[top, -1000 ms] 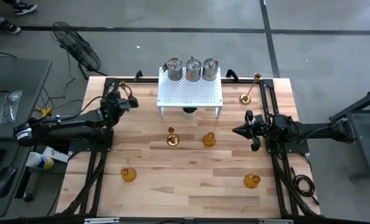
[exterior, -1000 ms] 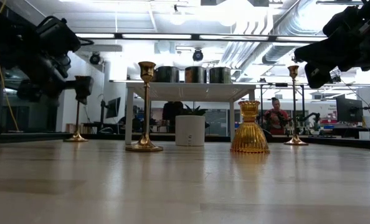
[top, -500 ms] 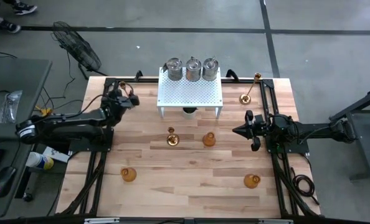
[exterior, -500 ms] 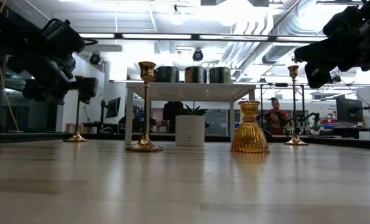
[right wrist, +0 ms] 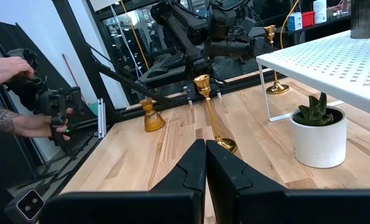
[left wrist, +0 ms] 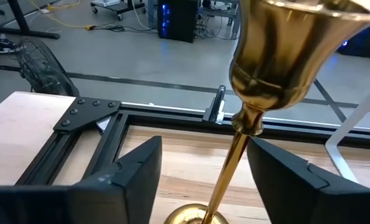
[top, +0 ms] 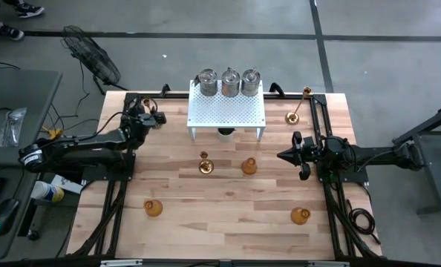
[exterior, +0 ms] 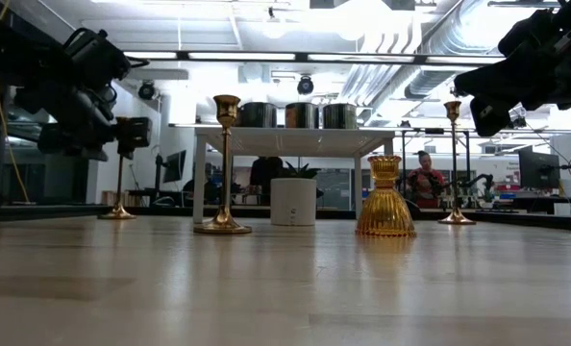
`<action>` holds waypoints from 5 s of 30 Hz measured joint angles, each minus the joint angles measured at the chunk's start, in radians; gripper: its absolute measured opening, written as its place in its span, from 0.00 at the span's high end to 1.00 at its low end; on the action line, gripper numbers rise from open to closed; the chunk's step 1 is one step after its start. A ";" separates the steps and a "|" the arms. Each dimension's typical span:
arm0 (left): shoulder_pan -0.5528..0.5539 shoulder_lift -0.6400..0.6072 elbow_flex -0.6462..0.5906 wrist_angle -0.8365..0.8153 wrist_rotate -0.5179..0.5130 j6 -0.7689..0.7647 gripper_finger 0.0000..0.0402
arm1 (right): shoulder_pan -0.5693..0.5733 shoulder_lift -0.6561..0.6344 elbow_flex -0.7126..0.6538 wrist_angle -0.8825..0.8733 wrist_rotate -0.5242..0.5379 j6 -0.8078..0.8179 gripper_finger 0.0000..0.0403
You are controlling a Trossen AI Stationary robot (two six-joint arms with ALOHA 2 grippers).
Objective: Pick & Place candle stick holders
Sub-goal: Put the top left gold candlestick holder on the shelf
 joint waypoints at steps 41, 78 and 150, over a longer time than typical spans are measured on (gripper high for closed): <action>0.000 -0.001 0.001 -0.002 0.025 0.000 0.94 | 0.000 0.000 0.000 0.000 0.000 0.000 0.99; 0.000 0.039 0.635 -0.572 0.204 0.148 0.97 | 0.000 0.000 0.000 0.000 0.000 0.000 0.99; -0.169 0.563 1.052 -0.484 0.188 0.169 0.97 | 0.000 0.000 0.000 0.000 0.000 0.000 0.99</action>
